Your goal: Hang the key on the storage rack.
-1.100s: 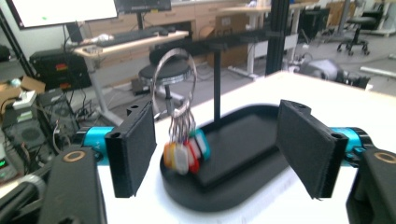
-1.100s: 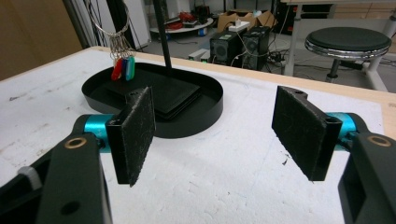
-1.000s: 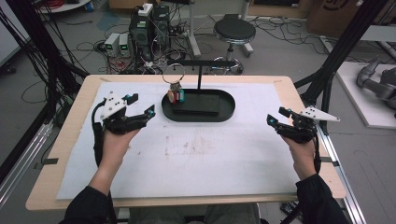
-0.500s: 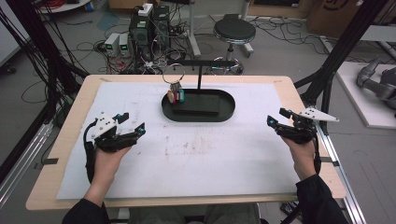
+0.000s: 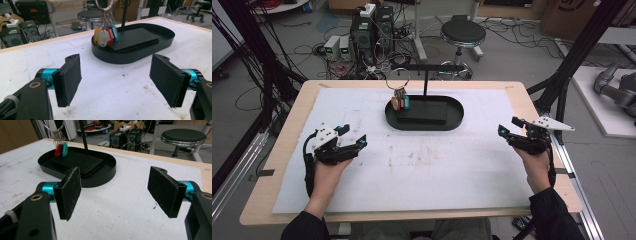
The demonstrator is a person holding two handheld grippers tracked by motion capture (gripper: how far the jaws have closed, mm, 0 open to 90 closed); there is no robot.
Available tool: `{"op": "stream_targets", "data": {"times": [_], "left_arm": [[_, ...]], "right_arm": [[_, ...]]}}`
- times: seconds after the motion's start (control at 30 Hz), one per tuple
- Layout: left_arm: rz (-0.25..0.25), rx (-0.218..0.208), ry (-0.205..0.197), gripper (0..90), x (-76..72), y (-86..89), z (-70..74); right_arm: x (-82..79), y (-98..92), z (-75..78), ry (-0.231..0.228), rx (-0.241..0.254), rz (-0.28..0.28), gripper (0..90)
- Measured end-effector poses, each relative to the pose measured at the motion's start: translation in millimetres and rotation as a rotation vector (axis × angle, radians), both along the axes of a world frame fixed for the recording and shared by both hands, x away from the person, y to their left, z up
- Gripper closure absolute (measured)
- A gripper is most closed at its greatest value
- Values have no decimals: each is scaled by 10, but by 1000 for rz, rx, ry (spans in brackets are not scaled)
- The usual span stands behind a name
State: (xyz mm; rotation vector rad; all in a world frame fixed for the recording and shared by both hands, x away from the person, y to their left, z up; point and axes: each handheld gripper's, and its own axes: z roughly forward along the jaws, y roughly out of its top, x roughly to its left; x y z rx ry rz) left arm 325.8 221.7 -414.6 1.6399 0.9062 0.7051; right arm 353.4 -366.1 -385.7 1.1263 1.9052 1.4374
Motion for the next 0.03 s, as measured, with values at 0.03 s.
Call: {"op": "stream_targets", "data": {"times": [0.03], "left_arm": [[-1, 2, 2, 253, 2, -9, -5]], "right_arm": [[0, 0, 0, 0, 0, 0, 270]]}}
